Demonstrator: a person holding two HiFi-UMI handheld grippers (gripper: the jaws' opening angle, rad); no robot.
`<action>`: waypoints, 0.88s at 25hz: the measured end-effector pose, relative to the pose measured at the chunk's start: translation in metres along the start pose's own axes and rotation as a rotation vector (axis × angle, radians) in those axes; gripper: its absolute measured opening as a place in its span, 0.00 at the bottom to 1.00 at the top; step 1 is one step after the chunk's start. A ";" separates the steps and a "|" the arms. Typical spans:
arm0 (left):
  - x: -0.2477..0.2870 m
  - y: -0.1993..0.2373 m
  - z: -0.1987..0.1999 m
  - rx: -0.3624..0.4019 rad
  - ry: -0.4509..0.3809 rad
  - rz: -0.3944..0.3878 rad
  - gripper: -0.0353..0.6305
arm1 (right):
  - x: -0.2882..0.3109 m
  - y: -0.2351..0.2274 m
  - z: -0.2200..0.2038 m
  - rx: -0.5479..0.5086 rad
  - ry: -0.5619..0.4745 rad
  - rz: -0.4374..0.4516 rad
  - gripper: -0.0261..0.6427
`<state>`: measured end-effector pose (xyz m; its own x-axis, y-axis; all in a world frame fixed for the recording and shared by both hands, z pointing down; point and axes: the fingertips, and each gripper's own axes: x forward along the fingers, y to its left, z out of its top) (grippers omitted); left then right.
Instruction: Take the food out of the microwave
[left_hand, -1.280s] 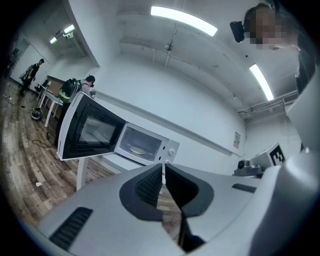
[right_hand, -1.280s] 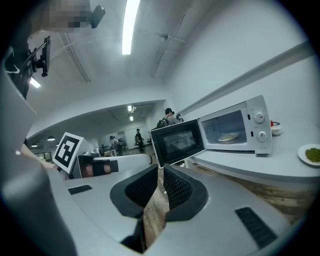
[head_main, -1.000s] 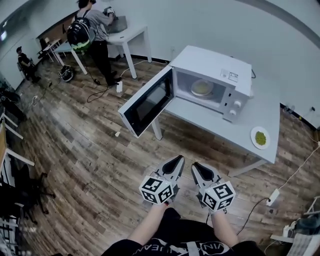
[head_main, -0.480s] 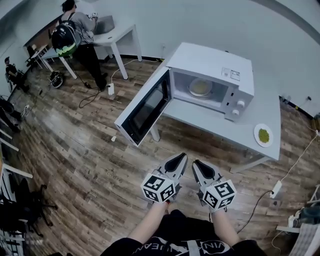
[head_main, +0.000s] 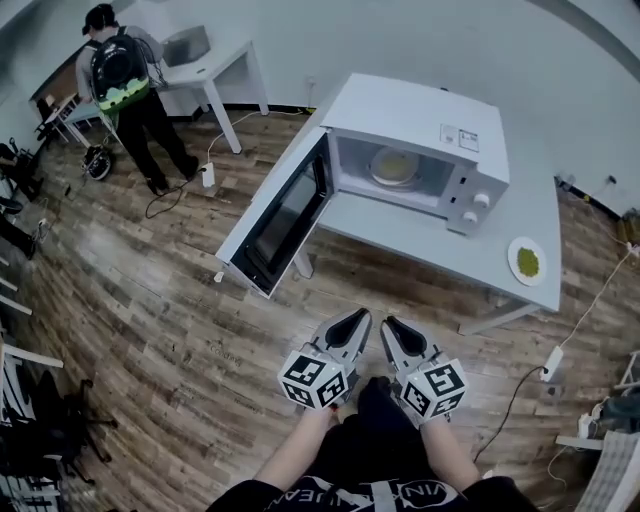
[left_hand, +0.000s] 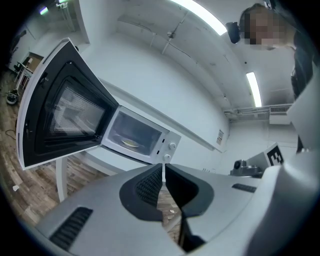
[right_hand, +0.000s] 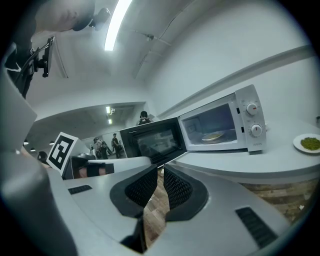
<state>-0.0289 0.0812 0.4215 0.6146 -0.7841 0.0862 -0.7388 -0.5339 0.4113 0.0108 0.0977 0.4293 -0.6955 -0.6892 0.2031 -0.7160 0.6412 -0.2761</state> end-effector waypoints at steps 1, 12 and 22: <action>0.002 0.002 -0.003 -0.002 0.007 0.000 0.09 | 0.003 -0.002 -0.001 0.004 -0.002 -0.003 0.12; 0.047 0.056 0.020 0.015 0.021 0.025 0.09 | 0.071 -0.019 0.021 -0.019 -0.015 0.070 0.12; 0.100 0.086 0.012 -0.029 0.058 -0.007 0.09 | 0.104 -0.072 0.019 -0.007 0.023 0.016 0.12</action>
<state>-0.0341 -0.0470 0.4544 0.6354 -0.7602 0.1353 -0.7267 -0.5294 0.4378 -0.0090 -0.0267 0.4521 -0.7080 -0.6709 0.2205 -0.7051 0.6546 -0.2725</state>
